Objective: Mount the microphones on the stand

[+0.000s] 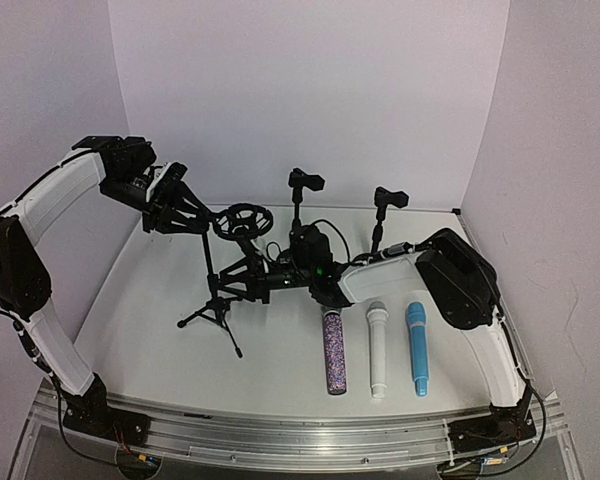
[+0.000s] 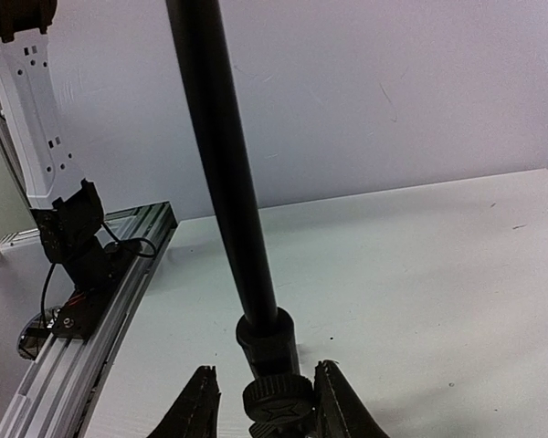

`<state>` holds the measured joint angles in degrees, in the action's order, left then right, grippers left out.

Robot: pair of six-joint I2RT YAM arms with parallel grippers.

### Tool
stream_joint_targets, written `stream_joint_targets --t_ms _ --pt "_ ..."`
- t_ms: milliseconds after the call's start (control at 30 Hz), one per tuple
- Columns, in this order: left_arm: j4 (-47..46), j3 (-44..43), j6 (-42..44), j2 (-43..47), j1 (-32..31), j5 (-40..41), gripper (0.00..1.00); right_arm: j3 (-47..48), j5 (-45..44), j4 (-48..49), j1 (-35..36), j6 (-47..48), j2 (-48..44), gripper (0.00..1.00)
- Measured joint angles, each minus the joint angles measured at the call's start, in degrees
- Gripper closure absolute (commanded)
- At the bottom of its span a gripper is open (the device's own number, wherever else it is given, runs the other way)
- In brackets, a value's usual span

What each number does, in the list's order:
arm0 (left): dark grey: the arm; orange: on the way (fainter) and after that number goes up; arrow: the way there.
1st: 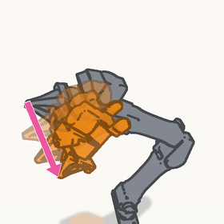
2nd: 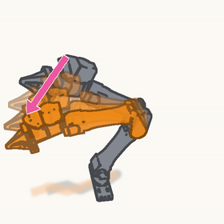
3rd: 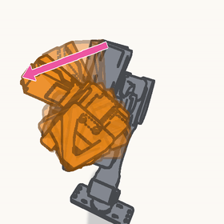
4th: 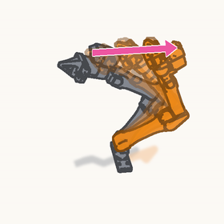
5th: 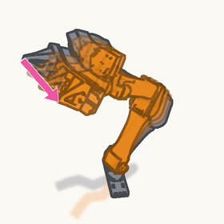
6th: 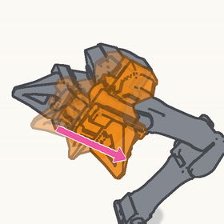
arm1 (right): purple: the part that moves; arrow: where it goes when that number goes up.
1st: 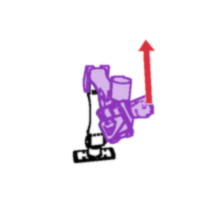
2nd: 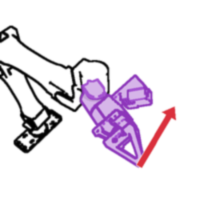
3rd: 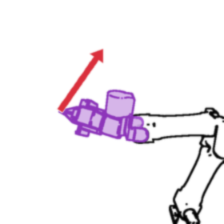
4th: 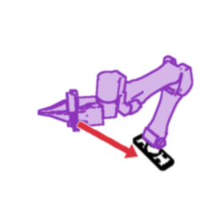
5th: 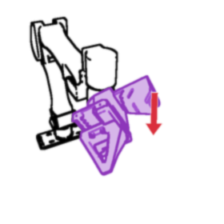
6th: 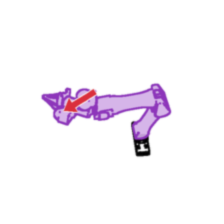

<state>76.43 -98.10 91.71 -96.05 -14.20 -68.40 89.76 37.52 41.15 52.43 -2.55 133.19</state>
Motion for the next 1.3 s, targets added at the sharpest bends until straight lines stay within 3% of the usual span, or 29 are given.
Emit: stream_joint_targets --t_ms 233,367,1000,1300 --pt "-0.1 0.3 0.5 0.0 0.0 -0.6 1.0 0.0 -2.1 0.0 0.0 0.5 0.0 0.78" --pt "-0.4 0.7 1.1 0.0 0.0 -0.6 1.0 0.0 -2.8 0.0 0.0 1.0 0.0 0.79" --pt "-0.4 1.2 2.3 0.1 0.0 -0.6 1.0 -4.7 -4.9 -0.1 0.0 3.8 -1.0 0.58" --pt "-0.4 1.3 2.8 0.1 0.0 -0.6 1.0 -3.4 -5.1 0.2 0.0 4.6 -2.4 0.73"
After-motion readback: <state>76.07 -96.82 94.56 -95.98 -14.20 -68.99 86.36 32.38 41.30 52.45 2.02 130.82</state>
